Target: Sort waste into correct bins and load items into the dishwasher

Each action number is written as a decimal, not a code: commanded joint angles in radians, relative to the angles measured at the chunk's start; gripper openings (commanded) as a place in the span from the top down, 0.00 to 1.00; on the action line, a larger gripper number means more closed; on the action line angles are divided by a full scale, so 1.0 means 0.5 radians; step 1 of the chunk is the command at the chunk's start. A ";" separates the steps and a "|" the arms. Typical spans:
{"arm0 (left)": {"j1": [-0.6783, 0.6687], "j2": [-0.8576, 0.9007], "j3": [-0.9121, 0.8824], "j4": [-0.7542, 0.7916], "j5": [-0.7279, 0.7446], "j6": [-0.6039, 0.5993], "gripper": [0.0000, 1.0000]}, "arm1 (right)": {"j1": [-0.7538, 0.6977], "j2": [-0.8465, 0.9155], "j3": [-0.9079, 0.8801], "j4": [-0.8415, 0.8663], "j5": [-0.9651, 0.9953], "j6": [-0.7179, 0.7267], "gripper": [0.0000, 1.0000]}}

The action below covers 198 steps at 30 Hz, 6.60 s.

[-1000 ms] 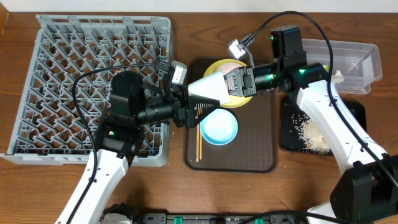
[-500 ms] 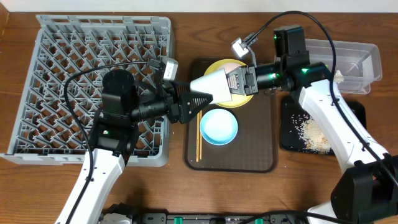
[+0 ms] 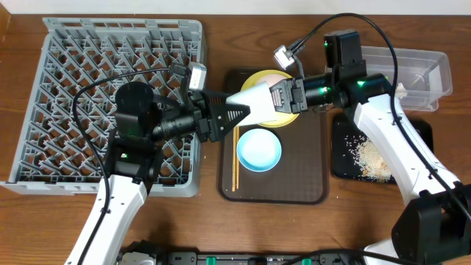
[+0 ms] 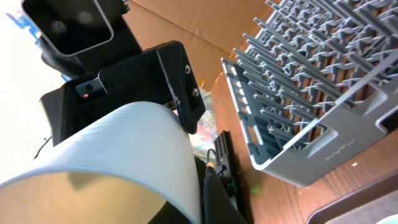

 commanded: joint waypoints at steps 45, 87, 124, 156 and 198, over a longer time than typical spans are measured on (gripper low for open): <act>-0.056 -0.005 0.014 -0.002 0.218 0.222 0.65 | -0.071 -0.004 0.018 -0.004 -0.012 0.024 0.71; 0.945 -0.246 0.427 -2.202 -1.880 0.619 0.91 | -0.426 -0.459 0.019 -1.152 2.334 -0.441 0.65; 0.911 0.417 0.650 -2.353 -2.011 0.617 0.10 | -0.426 -0.459 0.018 -1.273 2.333 -0.462 0.38; -1.190 1.028 0.684 -1.679 -2.007 0.603 0.09 | -0.859 -0.518 0.019 -1.341 2.468 -0.309 0.22; -1.322 1.134 0.760 -1.753 -2.005 0.621 0.92 | -0.858 -0.518 0.019 -1.358 2.468 -0.310 0.22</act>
